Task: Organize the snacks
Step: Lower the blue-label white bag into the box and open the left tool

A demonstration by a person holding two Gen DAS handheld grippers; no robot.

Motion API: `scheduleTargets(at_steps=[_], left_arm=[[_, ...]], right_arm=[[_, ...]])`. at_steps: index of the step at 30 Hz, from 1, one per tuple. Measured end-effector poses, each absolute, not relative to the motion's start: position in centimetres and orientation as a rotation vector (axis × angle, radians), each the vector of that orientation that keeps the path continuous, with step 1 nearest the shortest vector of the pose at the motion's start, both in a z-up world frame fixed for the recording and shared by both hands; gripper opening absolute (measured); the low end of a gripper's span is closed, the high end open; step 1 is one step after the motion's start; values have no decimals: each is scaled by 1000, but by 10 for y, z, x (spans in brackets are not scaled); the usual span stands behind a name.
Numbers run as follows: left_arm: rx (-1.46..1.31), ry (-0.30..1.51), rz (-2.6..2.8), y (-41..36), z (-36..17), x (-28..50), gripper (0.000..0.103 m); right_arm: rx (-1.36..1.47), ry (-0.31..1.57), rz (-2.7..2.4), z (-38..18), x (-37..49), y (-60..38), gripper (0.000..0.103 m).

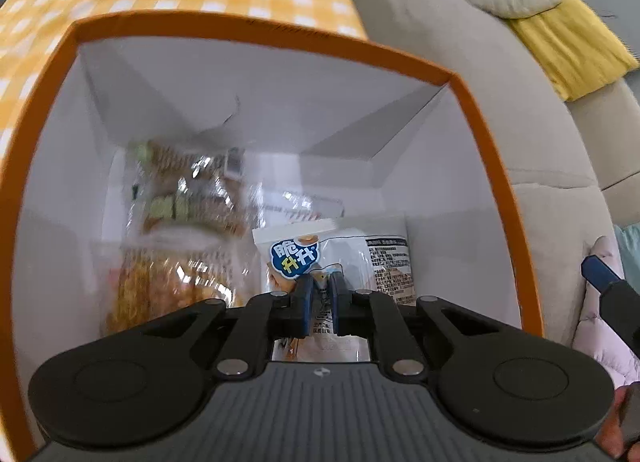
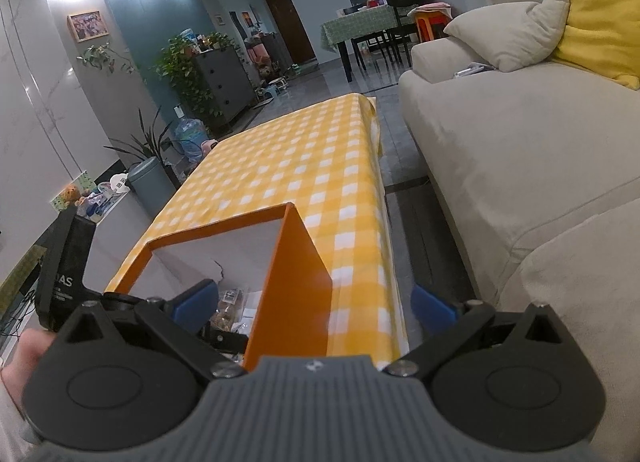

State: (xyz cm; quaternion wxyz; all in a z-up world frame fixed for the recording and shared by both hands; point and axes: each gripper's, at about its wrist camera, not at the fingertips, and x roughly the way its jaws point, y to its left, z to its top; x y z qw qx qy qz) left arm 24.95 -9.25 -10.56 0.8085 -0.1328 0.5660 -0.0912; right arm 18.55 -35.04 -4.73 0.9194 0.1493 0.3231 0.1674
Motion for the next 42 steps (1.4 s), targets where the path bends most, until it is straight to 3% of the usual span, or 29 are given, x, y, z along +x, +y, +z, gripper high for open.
scheduleTargets(at_steps=[2,7,15,21,23,25,32,36,42], left_arm=[[-217,1241,-170,-99,-94,247,12],[-184,1114,-278,-119,-57,244,13],[-131,1217,-223,-139,-103,247,13],[-75,1196,-185,-136,-91,236,13],[-39,1184,-178,-139,-82,232,21],[-26,1169,-176,-138,-72,225,39],[-16,1095,-146,-121,-32,197,60],[-16,1047,-137,-106,-6,179,83],[-85,1027,-120,-66,23,154,86]], right_arm=[[315,668,341,-48,186,-352,100],[326,657,338,-45,183,-355,100],[346,650,333,-45,182,-359,100],[346,650,352,-43,182,-358,100],[329,679,368,-39,182,-353,100],[300,704,391,-34,179,-348,100],[151,737,437,-15,161,-324,100],[131,802,414,-10,158,-314,100],[189,983,396,-10,156,-299,100]])
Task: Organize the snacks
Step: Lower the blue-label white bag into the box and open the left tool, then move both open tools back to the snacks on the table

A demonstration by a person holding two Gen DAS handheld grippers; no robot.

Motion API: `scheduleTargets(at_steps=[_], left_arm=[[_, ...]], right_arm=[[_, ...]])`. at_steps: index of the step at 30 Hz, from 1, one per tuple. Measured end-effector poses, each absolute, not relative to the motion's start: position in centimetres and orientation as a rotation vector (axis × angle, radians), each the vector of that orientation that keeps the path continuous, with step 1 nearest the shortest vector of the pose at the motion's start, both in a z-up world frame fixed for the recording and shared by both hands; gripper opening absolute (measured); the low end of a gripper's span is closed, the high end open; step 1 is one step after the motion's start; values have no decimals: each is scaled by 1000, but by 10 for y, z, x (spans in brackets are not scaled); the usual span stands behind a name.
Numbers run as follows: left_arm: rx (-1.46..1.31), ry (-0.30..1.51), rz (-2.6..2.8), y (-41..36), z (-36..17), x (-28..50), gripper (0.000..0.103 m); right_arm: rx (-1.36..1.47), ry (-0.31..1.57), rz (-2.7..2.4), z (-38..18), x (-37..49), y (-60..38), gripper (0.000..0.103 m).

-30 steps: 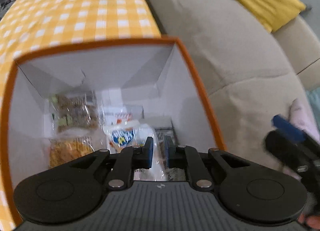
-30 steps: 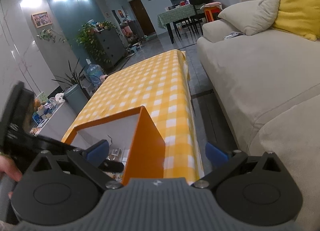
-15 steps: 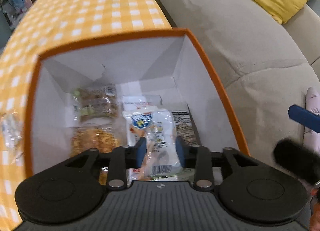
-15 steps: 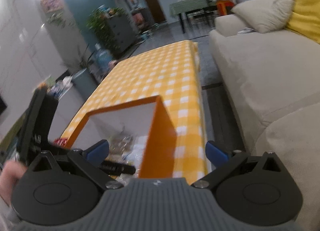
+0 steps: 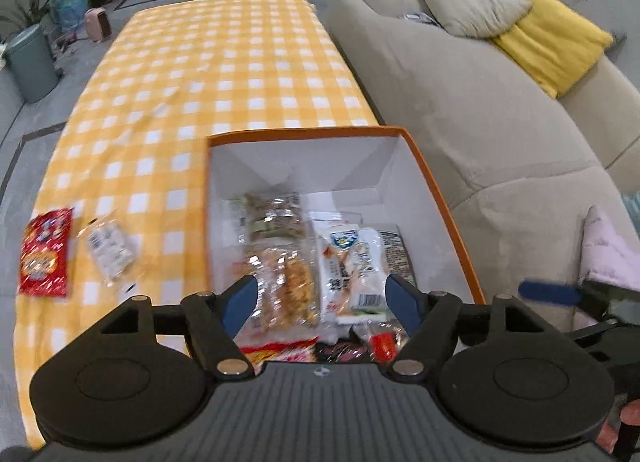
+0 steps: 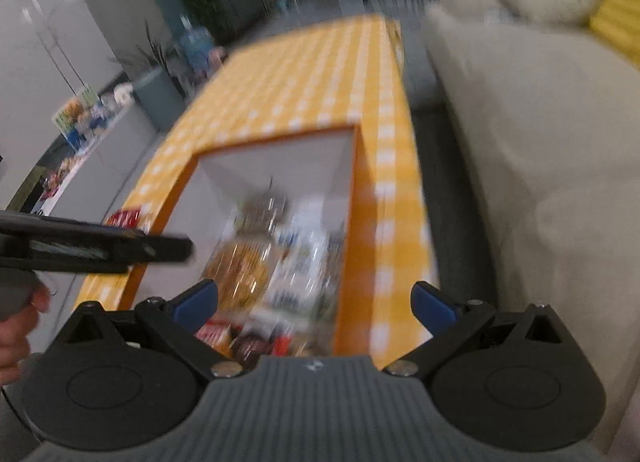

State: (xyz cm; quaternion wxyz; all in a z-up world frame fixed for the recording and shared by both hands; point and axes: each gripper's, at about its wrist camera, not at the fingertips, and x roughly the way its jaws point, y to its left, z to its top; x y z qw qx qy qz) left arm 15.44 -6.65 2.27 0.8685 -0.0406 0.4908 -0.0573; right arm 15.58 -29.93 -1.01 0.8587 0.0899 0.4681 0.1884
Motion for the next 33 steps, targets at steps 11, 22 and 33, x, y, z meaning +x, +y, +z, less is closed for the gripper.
scheduleTargets(at_steps=[11,22,33], left_arm=[[-172,1000,-57,0,30,118,87],[-295,940,81,93,29,101,87],[-527,877,209,204,-7,94,83]], right_arm=[[183,1078,412,13,137,-254,100],[17,1053,493,19,131,-144,100],[-1,835,589,16,122,-59,100]])
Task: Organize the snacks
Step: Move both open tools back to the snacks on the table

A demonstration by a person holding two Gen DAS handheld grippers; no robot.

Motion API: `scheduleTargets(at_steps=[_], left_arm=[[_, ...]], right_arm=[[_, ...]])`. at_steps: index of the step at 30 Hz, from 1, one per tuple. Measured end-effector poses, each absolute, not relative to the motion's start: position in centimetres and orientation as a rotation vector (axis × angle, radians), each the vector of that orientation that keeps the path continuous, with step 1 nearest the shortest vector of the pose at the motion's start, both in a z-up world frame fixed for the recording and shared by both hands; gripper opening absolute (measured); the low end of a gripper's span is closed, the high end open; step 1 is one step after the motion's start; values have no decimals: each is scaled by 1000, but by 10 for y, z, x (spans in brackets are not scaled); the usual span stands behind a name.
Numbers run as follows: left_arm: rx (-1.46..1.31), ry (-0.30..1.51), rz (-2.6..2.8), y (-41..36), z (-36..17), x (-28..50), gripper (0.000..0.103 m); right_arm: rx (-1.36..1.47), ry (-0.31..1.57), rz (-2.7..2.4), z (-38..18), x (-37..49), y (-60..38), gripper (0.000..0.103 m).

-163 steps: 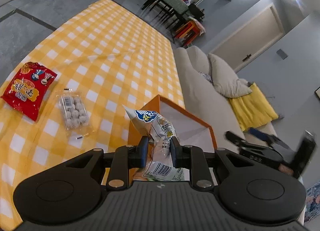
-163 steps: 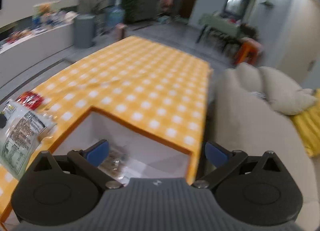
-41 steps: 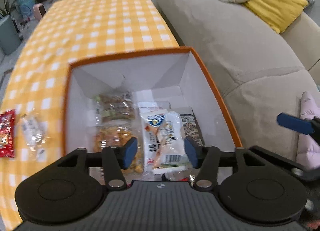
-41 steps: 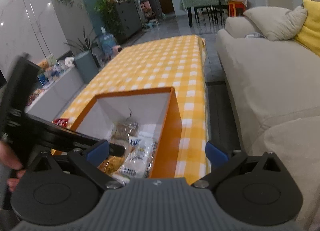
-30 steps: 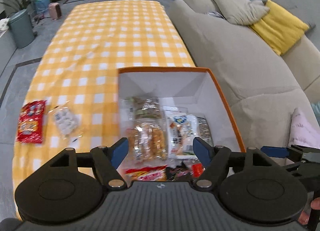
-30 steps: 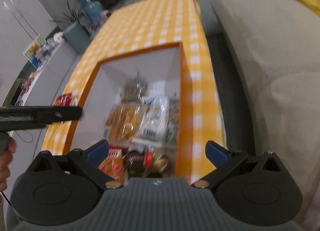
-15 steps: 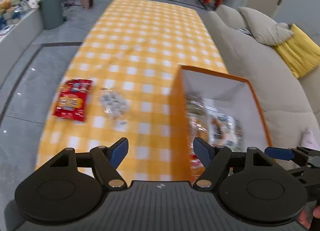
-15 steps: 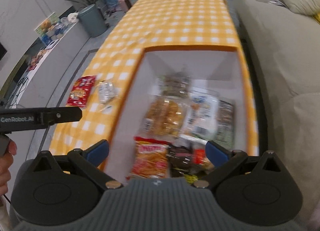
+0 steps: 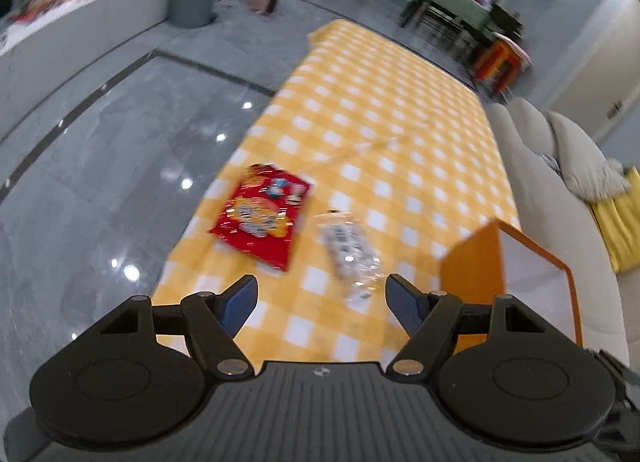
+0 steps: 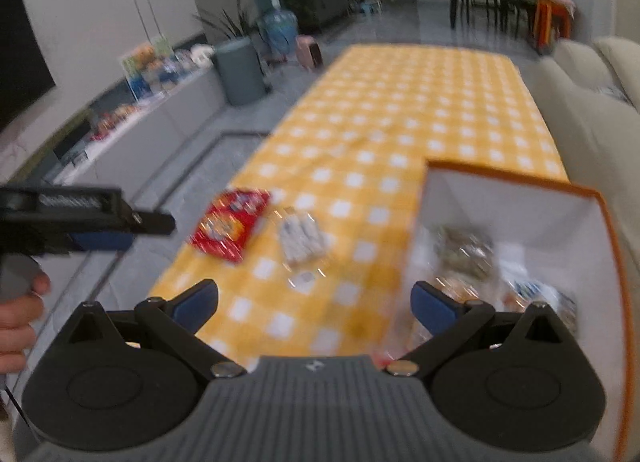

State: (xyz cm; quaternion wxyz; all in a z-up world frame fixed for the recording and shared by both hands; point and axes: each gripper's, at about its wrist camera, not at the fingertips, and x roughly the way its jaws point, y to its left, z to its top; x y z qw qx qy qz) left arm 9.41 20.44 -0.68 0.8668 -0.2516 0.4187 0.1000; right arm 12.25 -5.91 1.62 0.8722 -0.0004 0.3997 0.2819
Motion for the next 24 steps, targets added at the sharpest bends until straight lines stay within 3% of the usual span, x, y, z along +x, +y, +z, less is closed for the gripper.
scheduleTargets(at_steps=[8,24], left_arm=[[-701,745,219,249,-22,90,82],[-747,850,301,274,-72,103,82]], right_arm=[[-61,773,715,-1,127,-8,100],[-69,692,610,-77,167,49,100]])
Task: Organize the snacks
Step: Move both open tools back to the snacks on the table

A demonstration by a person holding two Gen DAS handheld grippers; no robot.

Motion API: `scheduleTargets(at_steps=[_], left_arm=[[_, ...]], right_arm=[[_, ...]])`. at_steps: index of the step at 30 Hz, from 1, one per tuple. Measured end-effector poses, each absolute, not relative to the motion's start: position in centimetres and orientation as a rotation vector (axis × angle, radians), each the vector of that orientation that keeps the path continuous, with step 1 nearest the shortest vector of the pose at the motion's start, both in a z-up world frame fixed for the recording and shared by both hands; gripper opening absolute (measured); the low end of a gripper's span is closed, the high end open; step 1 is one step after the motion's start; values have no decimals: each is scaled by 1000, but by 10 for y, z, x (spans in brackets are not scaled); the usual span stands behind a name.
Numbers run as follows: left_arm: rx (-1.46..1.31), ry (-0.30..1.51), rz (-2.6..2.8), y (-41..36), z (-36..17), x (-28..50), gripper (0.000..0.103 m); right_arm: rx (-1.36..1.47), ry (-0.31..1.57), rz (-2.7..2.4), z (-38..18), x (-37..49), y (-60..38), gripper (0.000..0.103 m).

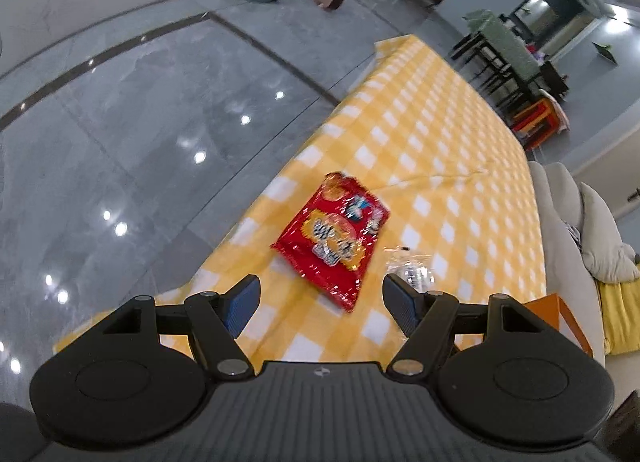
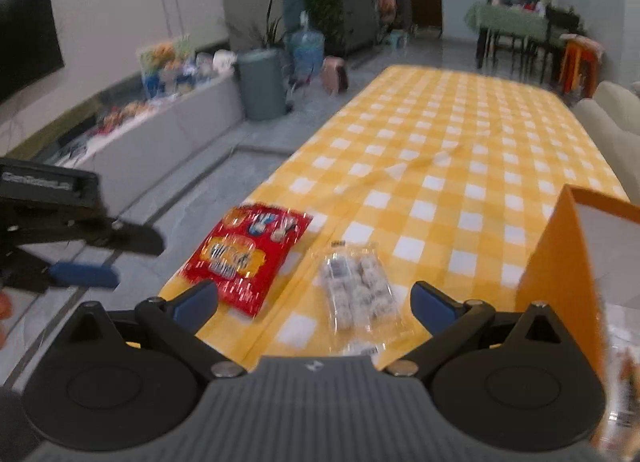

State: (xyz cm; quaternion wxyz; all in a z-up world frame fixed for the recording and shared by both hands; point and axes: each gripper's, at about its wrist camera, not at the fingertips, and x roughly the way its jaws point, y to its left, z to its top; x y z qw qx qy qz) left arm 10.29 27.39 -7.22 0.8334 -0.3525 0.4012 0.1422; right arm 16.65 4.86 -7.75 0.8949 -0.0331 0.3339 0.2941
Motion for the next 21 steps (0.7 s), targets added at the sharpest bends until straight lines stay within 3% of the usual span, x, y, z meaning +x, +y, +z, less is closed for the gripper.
scheduleTargets(at_steps=[8,11,14,21], left_arm=[[-733,884,297,275,-78,104,82],[-727,890,280,274,-78,105,82],[-710,905,277,271,-81,110,82],[-711,926,281,268,-87,119,82]], right_arm=[[-181,529,561,-133,181,67,92],[-151,549,544,-145,191,70,92],[-140,634,546,-152,205,74,84],[-164,666,511,-158,216,84,86]])
